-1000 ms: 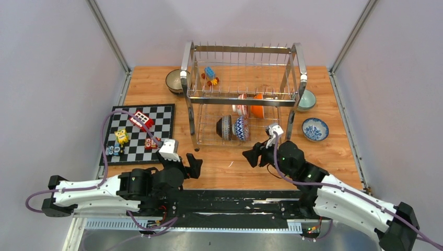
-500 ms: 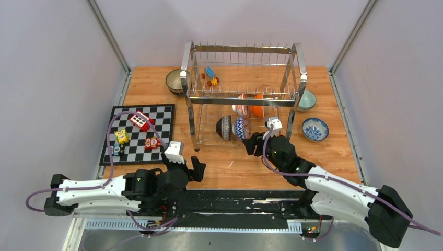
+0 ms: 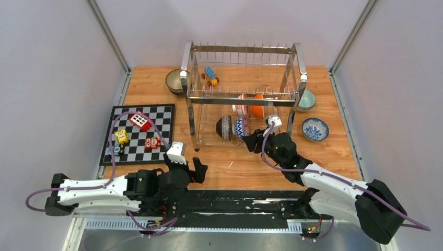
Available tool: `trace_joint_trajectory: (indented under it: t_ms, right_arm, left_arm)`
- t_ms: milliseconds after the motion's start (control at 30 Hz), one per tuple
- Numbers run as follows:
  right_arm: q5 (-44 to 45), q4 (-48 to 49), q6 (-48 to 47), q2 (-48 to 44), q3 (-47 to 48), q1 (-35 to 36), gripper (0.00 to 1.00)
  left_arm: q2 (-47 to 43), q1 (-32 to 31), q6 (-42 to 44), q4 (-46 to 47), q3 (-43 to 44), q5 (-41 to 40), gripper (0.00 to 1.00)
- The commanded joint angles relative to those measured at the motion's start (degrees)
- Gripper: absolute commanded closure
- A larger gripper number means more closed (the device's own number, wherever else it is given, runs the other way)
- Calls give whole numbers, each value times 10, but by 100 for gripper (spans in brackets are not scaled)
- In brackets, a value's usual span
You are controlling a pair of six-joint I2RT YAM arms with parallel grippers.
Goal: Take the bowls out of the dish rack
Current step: Pick up the bowl from the dish rack.
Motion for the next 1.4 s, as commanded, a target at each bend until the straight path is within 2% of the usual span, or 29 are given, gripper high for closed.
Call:
trace_joint_trajectory:
  t_ms: [0,167,467,733,1367]
  right_arm:
    - [-23,49,-24,17,-14,-10,59]
    - [-29,115,-56,38,-33,-11,61]
    - [-88,111,-64,99,-6,-29,62]
    - [-131,160,-59,141,-6,-45,65]
    - [-213,232,-25,207,6,-79,87]
  left_arm:
    - [2,0,-12,16,-13,-4,0]
    - [4,0,-18,25,-20,-3,0]
    - [7,0,-26,20,-22,1,0]
    - [8,0,-39,11,-23,1,0]
    - [49,0,-34,30,-12,-3,0]
